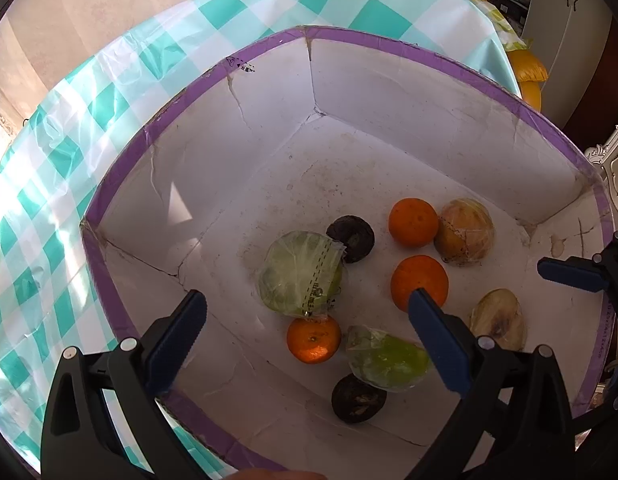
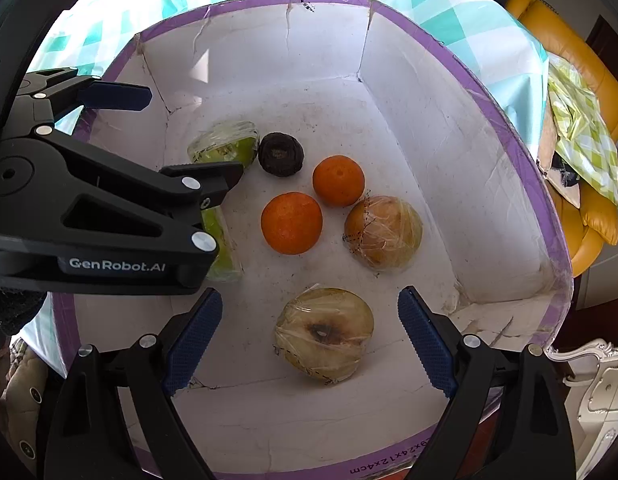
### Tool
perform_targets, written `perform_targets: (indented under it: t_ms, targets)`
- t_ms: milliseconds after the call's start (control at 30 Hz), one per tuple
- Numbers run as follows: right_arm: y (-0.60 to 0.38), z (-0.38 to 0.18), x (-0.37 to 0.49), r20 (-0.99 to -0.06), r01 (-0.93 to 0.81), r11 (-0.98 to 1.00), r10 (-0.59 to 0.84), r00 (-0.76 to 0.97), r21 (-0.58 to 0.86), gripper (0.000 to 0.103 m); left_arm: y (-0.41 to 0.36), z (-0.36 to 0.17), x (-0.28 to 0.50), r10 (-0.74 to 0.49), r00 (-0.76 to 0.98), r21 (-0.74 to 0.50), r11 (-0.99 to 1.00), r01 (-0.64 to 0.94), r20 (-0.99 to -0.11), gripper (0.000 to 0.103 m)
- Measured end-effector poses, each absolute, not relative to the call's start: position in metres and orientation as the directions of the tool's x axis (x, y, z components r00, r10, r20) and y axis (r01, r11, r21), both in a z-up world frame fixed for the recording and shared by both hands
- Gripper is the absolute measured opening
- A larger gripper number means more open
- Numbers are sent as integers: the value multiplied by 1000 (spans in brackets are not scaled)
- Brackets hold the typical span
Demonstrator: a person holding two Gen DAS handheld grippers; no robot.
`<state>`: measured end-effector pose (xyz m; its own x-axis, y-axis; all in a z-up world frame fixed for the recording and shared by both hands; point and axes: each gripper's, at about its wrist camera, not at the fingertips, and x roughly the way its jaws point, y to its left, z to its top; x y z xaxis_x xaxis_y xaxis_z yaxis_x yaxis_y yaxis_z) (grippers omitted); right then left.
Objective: Organize fruits
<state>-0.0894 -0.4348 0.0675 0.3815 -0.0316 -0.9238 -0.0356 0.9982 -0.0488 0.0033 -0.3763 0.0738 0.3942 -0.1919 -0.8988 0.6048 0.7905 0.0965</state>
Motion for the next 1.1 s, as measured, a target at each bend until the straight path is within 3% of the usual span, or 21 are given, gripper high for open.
perform_targets:
  t_ms: [1100]
  targets:
    - [-433,66,-91,-924,-33,998,-32,382,-48,87,-373,76,5,-193,389,88,797,598,-901,101]
